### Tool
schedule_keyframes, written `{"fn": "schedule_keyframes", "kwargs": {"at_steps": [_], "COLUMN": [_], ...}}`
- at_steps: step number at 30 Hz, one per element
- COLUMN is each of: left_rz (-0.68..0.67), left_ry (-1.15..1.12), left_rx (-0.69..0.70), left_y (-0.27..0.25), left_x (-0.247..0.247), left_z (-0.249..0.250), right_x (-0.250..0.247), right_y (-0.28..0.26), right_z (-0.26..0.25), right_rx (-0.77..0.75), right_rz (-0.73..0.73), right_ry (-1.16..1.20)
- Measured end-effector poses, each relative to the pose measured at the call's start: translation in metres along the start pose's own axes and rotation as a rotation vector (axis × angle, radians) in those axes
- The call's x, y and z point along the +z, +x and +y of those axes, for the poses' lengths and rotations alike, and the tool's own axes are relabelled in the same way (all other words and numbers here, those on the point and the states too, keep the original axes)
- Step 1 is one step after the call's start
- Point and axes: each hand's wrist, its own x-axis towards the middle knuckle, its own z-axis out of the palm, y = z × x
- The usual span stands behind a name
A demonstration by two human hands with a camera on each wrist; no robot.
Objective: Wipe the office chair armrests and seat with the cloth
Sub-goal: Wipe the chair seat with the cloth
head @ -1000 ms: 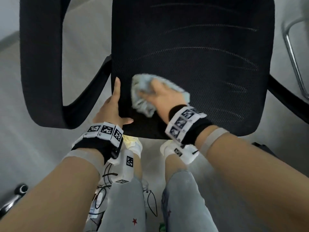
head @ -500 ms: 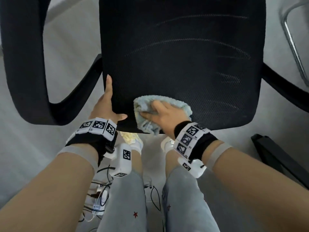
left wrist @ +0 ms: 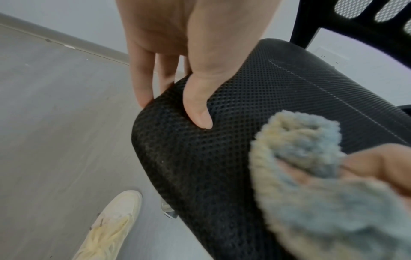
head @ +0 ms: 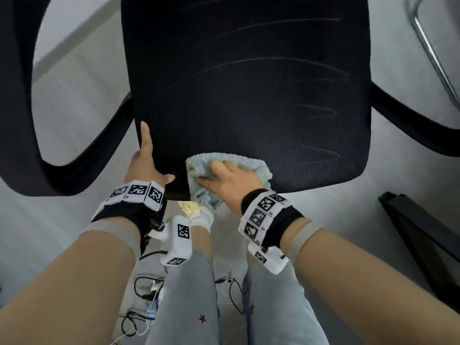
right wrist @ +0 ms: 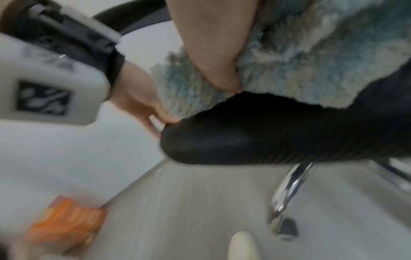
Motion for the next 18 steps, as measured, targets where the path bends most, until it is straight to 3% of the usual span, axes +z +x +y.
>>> {"fn": "schedule_keyframes", "kwargs": {"at_steps": [2, 5, 7, 10, 12, 14, 18], "left_rz": [0.021, 0.087, 0.121, 0.112, 0.094, 0.082, 0.068], "left_ry": [0.003, -0.037, -0.049, -0.028, -0.022, -0.030, -0.049], "left_rx": [-0.010, -0.020, -0.019, -0.007, 0.002, 0.016, 0.037], "left_y": [-0.003, -0.010, -0.012, -0.010, -0.007, -0.007, -0.011], "left_x": [0.004, 0.015, 0.020, 0.021, 0.017, 0.013, 0.010], "left_z": [0.002, 0.004, 0.003, -0.002, -0.006, -0.007, -0.006], "right_x": [-0.012, -0.049, -0.052, -0.041, -0.020, -0.002, -0.038], "right_y": [-0.005, -0.022, -0.029, -0.023, -0.014, -0.007, 0.003], "right_z": [0.026, 0.085, 0.100, 0.074, 0.036, 0.017, 0.034], "right_rx": [0.119, 0.708, 0.826, 0.697, 0.420, 0.189, 0.195], "right_rz": [0.159, 0.650, 0.753, 0.529, 0.218, 0.046, 0.120], "right_ry": [0.022, 0.304, 0.428, 0.315, 0.139, 0.061, 0.077]}}
